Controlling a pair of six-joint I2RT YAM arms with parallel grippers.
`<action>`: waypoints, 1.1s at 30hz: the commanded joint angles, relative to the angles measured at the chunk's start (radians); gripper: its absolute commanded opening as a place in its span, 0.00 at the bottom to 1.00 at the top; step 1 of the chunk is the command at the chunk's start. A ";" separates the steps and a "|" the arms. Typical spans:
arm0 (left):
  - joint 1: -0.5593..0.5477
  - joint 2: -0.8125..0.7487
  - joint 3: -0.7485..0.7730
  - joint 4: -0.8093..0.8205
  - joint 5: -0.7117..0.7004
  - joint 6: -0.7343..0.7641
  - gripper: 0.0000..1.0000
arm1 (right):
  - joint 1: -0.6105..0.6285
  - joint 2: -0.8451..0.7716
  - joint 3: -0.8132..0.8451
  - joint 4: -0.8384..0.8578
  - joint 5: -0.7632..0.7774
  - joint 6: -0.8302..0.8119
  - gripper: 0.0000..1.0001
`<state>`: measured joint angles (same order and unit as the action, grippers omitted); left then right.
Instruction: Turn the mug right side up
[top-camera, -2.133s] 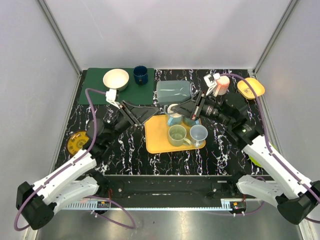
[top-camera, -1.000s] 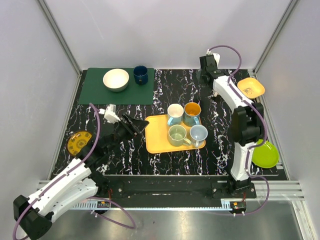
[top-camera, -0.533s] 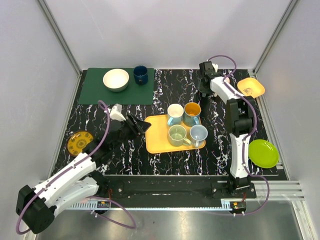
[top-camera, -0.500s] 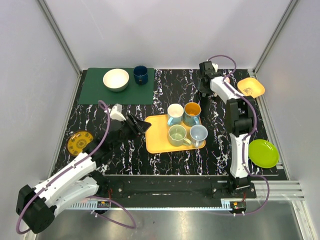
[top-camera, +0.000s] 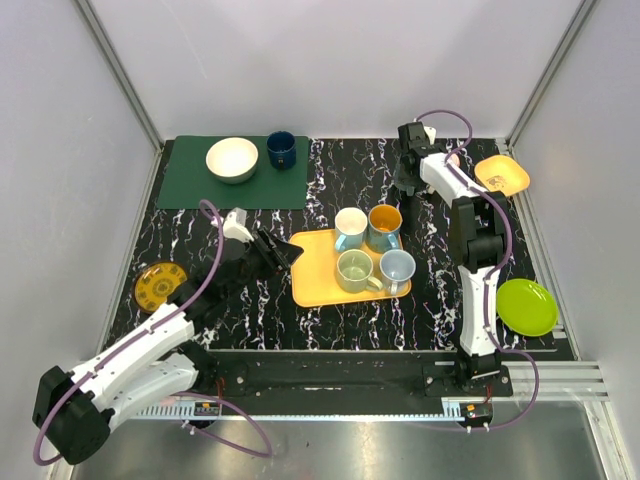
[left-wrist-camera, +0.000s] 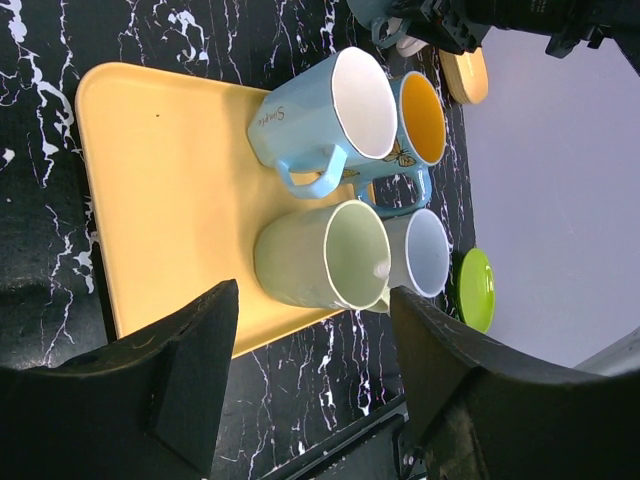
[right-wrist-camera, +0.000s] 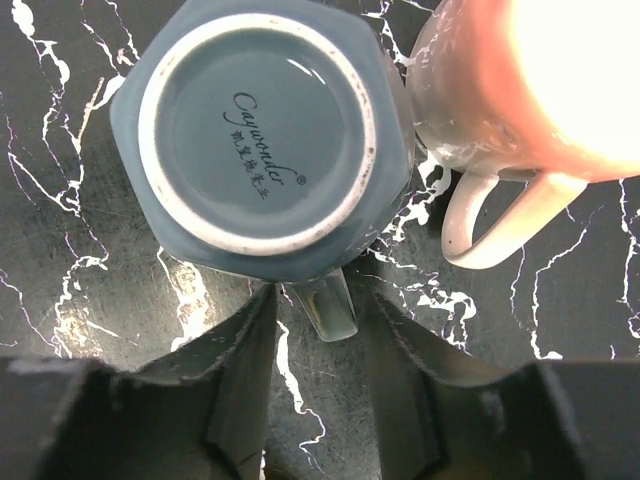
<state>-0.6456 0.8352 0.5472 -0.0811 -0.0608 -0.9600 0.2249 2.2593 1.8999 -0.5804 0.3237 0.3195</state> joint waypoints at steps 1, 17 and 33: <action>0.008 0.008 0.037 0.001 0.004 0.036 0.65 | -0.006 -0.038 0.033 0.031 0.014 0.010 0.49; 0.004 0.350 0.386 -0.192 0.021 0.450 0.67 | 0.001 -0.824 -0.347 0.247 -0.242 0.259 0.67; -0.035 0.726 0.700 -0.322 0.121 0.748 0.99 | 0.111 -1.331 -0.880 0.154 -0.364 0.309 0.67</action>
<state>-0.6621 1.5166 1.1698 -0.4015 0.0456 -0.2844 0.3187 1.0149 1.0294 -0.4061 -0.0132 0.6262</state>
